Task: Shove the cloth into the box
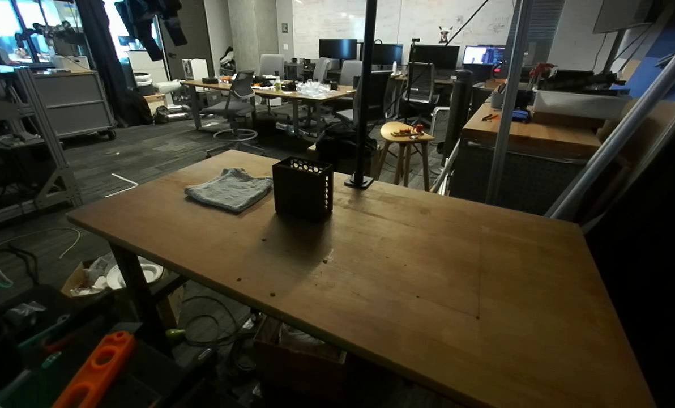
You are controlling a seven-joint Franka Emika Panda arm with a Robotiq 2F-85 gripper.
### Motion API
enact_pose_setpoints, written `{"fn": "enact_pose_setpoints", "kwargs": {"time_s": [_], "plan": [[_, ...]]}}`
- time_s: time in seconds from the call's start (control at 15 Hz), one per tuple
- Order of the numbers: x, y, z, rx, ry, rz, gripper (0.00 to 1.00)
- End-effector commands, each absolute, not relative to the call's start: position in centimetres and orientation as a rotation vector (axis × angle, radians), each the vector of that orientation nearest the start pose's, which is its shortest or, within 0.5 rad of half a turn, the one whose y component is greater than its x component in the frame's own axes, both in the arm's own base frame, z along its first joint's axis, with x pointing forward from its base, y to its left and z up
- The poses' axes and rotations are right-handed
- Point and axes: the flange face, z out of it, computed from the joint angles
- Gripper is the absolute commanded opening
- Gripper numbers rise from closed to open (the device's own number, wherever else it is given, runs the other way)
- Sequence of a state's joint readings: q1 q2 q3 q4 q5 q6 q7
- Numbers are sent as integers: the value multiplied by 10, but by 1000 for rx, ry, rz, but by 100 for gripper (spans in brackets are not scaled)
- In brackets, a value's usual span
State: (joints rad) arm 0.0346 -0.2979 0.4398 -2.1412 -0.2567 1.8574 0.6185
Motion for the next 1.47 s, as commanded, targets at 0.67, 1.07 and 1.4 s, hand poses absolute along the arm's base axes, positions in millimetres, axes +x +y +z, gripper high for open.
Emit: {"fn": "enact_pose_setpoints", "kwargs": {"time_s": [0.67, 1.07, 1.4], "plan": [[592, 287, 483, -3309, -9, -569, 100], [633, 289, 407, -3257, -82, -519, 100], [645, 289, 347, -3228, -182, -417, 100]]}}
